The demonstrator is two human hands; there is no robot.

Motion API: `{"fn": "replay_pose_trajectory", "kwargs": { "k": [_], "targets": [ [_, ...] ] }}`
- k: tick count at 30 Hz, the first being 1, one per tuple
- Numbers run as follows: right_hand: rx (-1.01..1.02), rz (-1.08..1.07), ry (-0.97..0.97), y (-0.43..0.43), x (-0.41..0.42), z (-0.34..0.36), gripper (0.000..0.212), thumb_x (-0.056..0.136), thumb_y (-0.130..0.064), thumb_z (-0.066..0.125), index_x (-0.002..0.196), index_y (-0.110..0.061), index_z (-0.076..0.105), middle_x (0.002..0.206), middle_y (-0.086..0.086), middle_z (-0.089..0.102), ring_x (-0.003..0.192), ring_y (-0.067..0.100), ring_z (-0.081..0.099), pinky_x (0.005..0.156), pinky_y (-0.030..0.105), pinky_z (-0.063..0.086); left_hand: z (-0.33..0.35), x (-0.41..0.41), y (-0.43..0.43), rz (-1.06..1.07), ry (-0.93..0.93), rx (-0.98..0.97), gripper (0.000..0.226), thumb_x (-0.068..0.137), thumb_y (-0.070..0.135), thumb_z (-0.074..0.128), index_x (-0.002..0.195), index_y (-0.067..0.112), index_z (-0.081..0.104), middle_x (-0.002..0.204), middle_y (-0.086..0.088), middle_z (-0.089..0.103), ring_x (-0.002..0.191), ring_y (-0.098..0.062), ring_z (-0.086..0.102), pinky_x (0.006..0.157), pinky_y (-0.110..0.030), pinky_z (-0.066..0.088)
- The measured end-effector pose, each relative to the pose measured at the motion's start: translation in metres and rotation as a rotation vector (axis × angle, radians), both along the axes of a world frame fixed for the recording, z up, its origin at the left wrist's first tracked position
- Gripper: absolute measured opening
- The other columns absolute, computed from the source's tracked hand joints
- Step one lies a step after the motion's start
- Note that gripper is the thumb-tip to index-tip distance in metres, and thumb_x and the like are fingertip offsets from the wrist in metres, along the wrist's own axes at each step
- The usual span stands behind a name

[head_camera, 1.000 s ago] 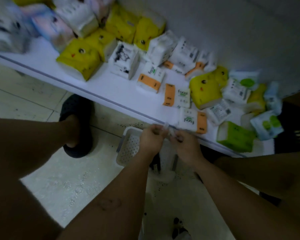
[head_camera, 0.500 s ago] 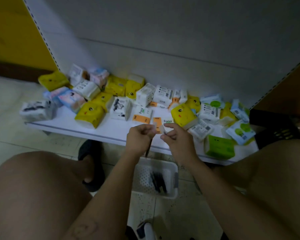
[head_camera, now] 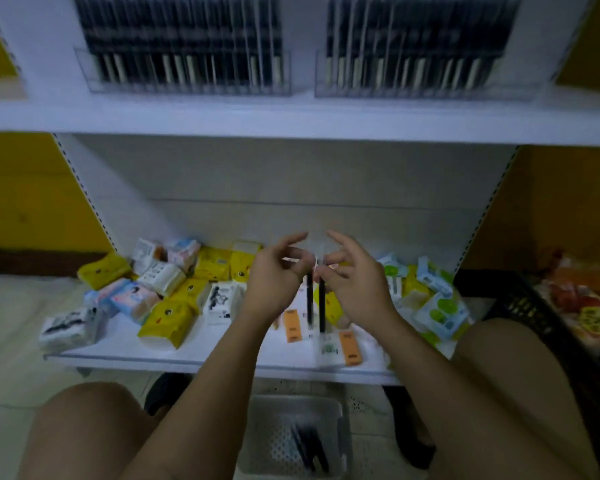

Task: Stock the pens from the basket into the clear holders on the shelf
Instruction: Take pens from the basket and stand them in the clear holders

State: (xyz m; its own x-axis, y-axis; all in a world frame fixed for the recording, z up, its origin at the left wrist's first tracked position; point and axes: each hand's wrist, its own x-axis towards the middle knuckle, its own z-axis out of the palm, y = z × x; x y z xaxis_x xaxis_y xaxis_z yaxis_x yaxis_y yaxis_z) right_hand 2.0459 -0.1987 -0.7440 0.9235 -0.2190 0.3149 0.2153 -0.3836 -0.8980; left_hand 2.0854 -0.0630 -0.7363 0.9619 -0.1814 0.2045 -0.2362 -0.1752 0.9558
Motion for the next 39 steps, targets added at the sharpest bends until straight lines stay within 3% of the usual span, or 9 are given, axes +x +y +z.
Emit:
{"fn": "replay_pose_trajectory", "kwargs": {
  "k": [3,6,18,26,39],
  "targets": [
    [0.009,0.013,-0.079,-0.021,-0.002,0.035,0.048,0.086,-0.011,0.07,0.102,-0.055,0.058,0.086,-0.006,0.063,0.079,0.015,0.071,0.078,0.047,0.058,0.038,-0.004,-0.017,-0.069,-0.119,0.005,0.035,0.088,0.007,0.066,0.114,0.031,0.063,0.087,-0.002,0.07,0.08,-0.022,0.07,0.077,-0.04,0.057],
    [0.012,0.003,-0.149,-0.042,-0.009,0.068,0.041,0.086,-0.011,0.07,0.106,-0.046,0.062,0.091,0.001,0.063,0.08,0.016,0.071,0.076,0.051,0.057,0.074,-0.013,-0.036,-0.103,-0.231,0.017,0.035,0.087,0.003,0.066,0.115,0.024,0.063,0.084,-0.003,0.069,0.077,-0.019,0.07,0.077,-0.038,0.058],
    [-0.005,-0.089,-0.406,-0.129,-0.044,0.193,0.035,0.088,-0.01,0.067,0.116,-0.031,0.06,0.093,-0.007,0.065,0.081,0.013,0.071,0.074,0.046,0.059,0.207,-0.036,-0.111,-0.102,-0.554,0.144,0.026,0.088,0.019,0.069,0.109,0.03,0.058,0.087,0.008,0.071,0.07,0.0,0.068,0.07,-0.028,0.057],
    [-0.025,-0.134,-0.493,-0.172,-0.037,0.255,0.033,0.089,-0.009,0.066,0.114,-0.029,0.06,0.095,-0.006,0.065,0.084,0.014,0.07,0.074,0.04,0.06,0.264,-0.027,-0.167,-0.094,-0.702,0.104,0.025,0.086,0.02,0.071,0.106,0.031,0.059,0.088,0.006,0.069,0.071,-0.005,0.066,0.064,-0.021,0.056],
    [-0.012,-0.298,-0.599,-0.237,0.037,0.293,0.031,0.091,-0.012,0.063,0.113,-0.033,0.055,0.099,-0.001,0.063,0.085,0.015,0.07,0.075,0.044,0.06,0.309,0.031,-0.224,-0.037,-0.746,0.045,0.025,0.088,0.02,0.068,0.109,0.032,0.06,0.095,0.012,0.063,0.069,0.001,0.064,0.057,-0.017,0.055]
  ]
}}
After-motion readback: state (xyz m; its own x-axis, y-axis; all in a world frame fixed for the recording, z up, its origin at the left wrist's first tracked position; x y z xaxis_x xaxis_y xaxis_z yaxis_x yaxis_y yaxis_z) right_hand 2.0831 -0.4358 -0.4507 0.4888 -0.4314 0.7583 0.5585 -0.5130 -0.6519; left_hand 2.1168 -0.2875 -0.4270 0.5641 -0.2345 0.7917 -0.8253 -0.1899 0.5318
